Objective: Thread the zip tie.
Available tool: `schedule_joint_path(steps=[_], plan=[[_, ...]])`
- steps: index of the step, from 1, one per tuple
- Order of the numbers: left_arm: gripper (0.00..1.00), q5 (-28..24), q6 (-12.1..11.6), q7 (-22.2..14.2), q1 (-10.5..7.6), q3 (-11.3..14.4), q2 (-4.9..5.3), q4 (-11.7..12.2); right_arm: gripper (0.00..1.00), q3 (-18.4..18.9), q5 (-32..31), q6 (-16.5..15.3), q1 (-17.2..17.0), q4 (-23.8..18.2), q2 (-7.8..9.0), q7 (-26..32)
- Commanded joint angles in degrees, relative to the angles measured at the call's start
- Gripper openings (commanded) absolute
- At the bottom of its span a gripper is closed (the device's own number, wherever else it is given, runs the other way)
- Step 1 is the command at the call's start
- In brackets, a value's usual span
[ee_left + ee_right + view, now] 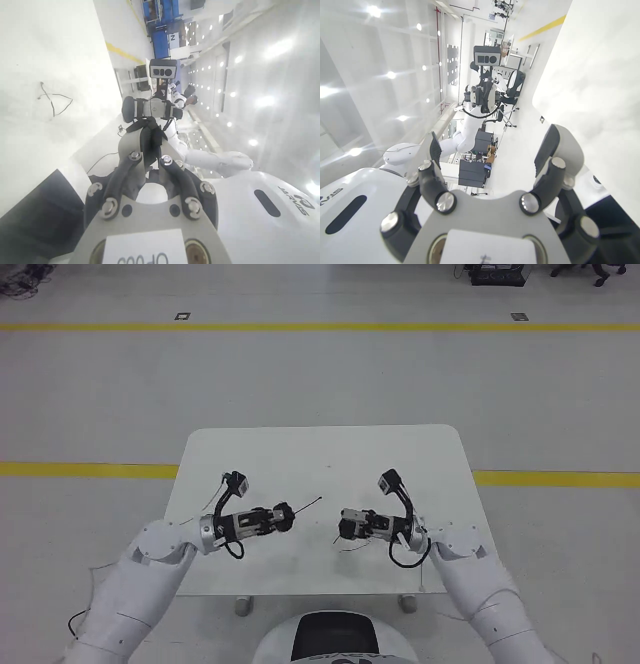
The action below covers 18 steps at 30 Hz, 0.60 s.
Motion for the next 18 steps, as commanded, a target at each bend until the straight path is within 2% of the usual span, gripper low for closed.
schedule_joint_path(steps=[1,3,4,5,7,9,10,14,18], plan=[[0.0,0.07,0.05,0.05,0.01,0.0,0.0,-0.02,1.0,0.0,0.0,0.0,0.0,0.0,0.0,0.04],[0.0,-1.92,0.89,0.36,0.13,0.23,-0.11,0.25,1.0,0.0,0.0,0.0,0.0,0.0,0.0,0.04],[0.0,-5.49,1.52,-0.91,0.2,0.45,-0.22,0.63,1.0,-0.01,0.7,0.08,-0.22,0.32,-0.02,-0.37],[0.0,-7.8,2.21,-3.09,-0.15,0.16,-0.14,2.33,1.0,0.24,2.82,0.0,-0.37,1.51,0.05,0.39],[0.0,-9.64,3.51,-6.5,-0.83,-0.06,0.03,4.33,1.0,1.09,7.56,0.0,0.5,2.97,0.28,6.2],[0.0,-14.09,4.6,-10.71,-1.24,-0.11,0.05,6.24,1.0,2.23,12.42,0.0,2.18,5.89,0.53,15.24],[0.0,-15.46,4.73,-12.3,-1.45,-0.1,0.06,6.84,1.0,2.59,13.32,0.0,2.88,7.01,0.62,15.83],[0.0,-17.6,5.92,-16.49,-2.38,0.73,0.08,8.91,1.0,-1.55,15.62,0.0,4.43,8.4,1.6,15.83],[0.0,-17.8,6.82,-19.17,-3.88,3.3,-0.23,10.37,1.0,-5.78,17.66,0.0,5.63,8.45,3.64,15.83]])
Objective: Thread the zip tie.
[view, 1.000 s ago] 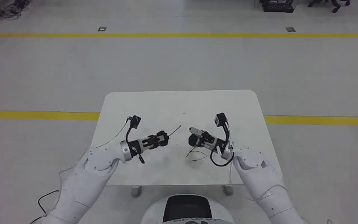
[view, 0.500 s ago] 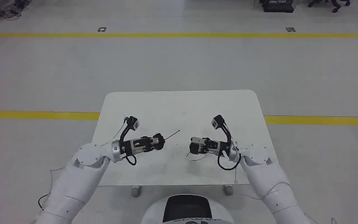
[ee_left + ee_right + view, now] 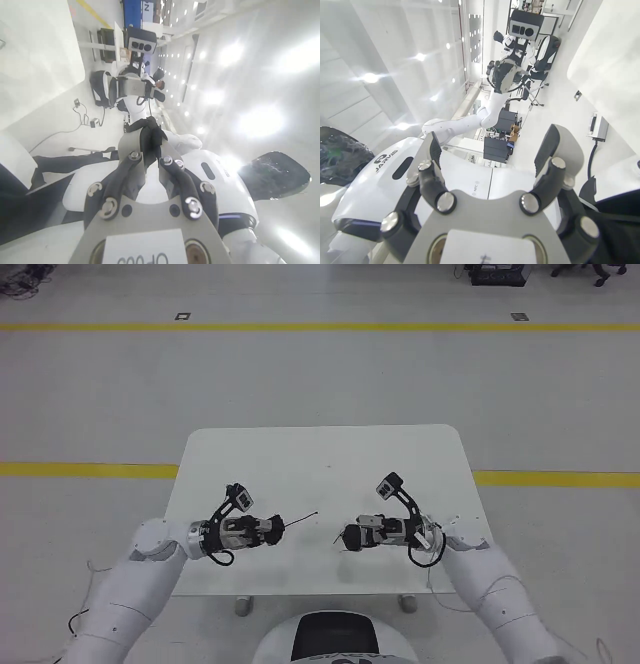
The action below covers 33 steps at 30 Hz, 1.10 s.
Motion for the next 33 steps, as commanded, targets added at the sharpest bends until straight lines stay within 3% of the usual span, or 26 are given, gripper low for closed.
schedule_joint_path(steps=[1,3,4,9,13,17,19,23,26,33], plan=[[0.0,0.58,0.01,-0.24,-0.82,1.71,-0.25,0.73,1.0,-1.83,0.91,0.0,0.67,0.65,1.06,0.15],[0.0,1.6,-0.5,-0.36,-1.62,3.21,-0.49,0.99,1.0,-3.04,0.63,0.0,1.17,0.99,1.6,0.15],[0.0,2.28,-2.31,0.69,-2.09,3.69,-0.65,1.1,1.0,-3.04,0.63,0.0,1.17,0.99,1.6,0.15],[0.0,2.28,-2.31,0.69,-2.09,3.69,-0.65,1.1,1.0,-3.04,0.63,0.0,1.17,0.99,1.6,0.15],[0.0,2.24,-0.73,0.87,-2.02,4.95,-0.74,0.16,1.0,-4.03,0.38,1.41,1.02,0.94,1.54,-0.16],[0.0,2.07,0.23,-0.11,-2.39,6.05,-0.74,0.41,1.0,-6.76,-0.16,0.0,2.6,2.37,1.7,0.15],[0.0,3.67,-1.23,1.39,-2.76,6.02,-0.7,0.64,1.0,-6.81,-0.07,0.0,2.73,2.56,1.74,0.15],[0.0,3.67,-1.23,1.39,-2.76,6.02,-0.7,0.64,1.0,-6.81,-0.07,0.0,2.73,2.56,1.74,0.15],[0.0,3.78,-0.2,2.01,-2.54,6.97,-0.75,-0.28,1.0,-6.75,-0.57,0.0,2.3,1.82,1.77,-1.67],[0.0,3.07,1.52,-0.15,-2.9,7.71,-0.48,0.64,0.99,-4.44,-0.69,0.0,1.05,0.21,2.27,0.15]])
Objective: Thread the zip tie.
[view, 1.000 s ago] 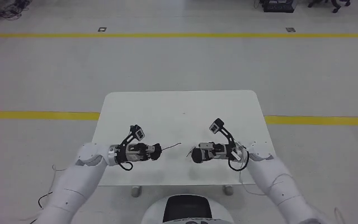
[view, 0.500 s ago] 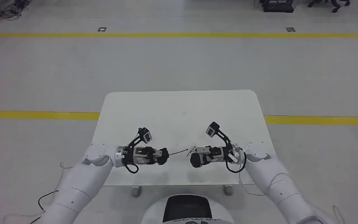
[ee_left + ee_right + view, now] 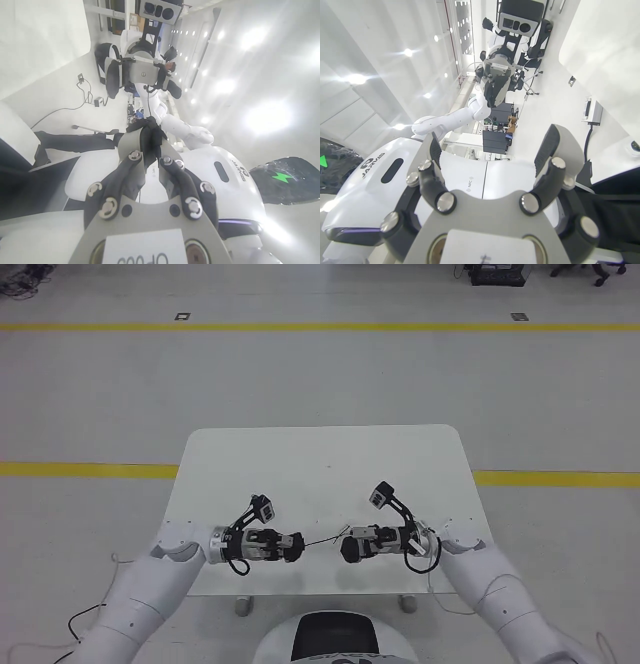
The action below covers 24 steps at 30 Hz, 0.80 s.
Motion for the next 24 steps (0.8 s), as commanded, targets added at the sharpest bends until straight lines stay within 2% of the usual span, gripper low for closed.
schedule_joint_path(steps=[1,2,5,9,12,24], plan=[[0.0,-0.48,0.18,-0.6,-0.14,0.4,0.0,0.21,0.78,0.38,-0.44,0.0,-0.22,-0.64,0.05,0.09],[0.0,-0.29,0.35,-0.86,-0.26,0.67,0.01,0.3,0.49,0.43,-0.53,0.0,-0.34,-0.87,0.06,0.09],[0.0,-0.39,0.46,-0.74,-0.65,1.28,-0.02,0.62,0.36,0.43,-0.83,0.0,-0.59,-1.39,0.09,0.09],[0.0,-0.63,0.41,-0.64,-1.04,1.88,-0.03,0.91,0.35,0.16,-0.97,0.0,-0.65,-1.47,0.02,0.09],[0.0,-1.05,0.48,-0.56,-1.14,2.17,0.01,1.05,0.29,0.05,-1.01,0.0,-0.55,-1.37,-0.06,0.09],[0.0,-1.27,0.32,-0.1,-1.54,3.15,0.24,1.06,0.2,0.5,-1.52,0.0,-0.52,-0.88,-0.24,0.09]])
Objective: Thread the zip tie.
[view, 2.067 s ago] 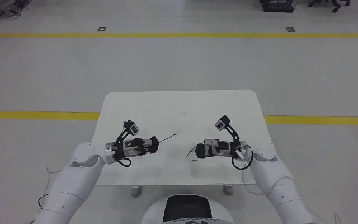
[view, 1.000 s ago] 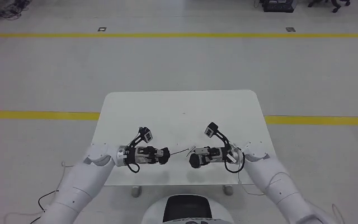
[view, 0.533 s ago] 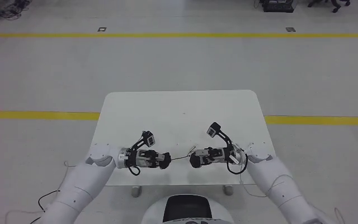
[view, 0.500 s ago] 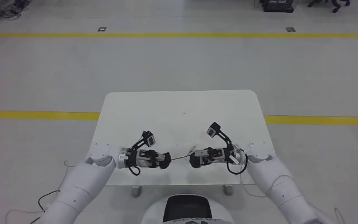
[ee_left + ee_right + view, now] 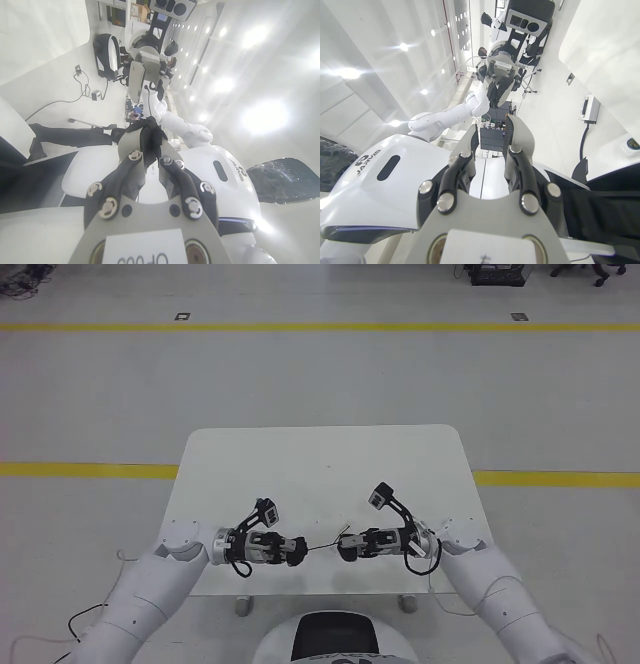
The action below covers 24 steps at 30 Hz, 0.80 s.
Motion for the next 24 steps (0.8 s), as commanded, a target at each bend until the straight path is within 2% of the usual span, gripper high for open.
schedule_joint_path(steps=[1,10,19,20,21,22,24], plan=[[0.0,-0.06,0.01,0.08,-0.09,0.24,0.02,0.01,0.18,0.12,0.0,0.0,-0.06,0.09,-0.02,0.0],[0.0,-0.43,-0.01,0.16,-0.51,1.16,0.11,-0.02,0.0,-0.05,0.24,0.0,0.04,0.85,-0.16,0.0],[0.0,-0.79,-0.49,0.63,-0.79,1.73,0.25,0.16,0.0,-0.37,0.42,0.0,0.22,1.42,-0.19,0.0],[0.24,-0.88,-0.6,0.69,-0.77,1.77,0.26,0.16,0.0,-0.31,0.69,0.0,0.18,1.56,-0.21,0.0],[0.67,-0.92,-0.68,0.77,-0.77,1.8,0.28,0.16,0.0,-0.17,1.04,0.0,0.15,1.72,-0.24,0.0],[0.93,-1.03,-0.79,0.82,-0.78,1.83,0.3,0.15,0.0,0.0,1.49,0.0,0.08,1.85,-0.29,0.0],[1.0,-1.18,-1.02,0.91,-0.76,1.86,0.34,0.15,0.0,0.23,2.1,0.0,-0.06,2.15,-0.38,0.0]])
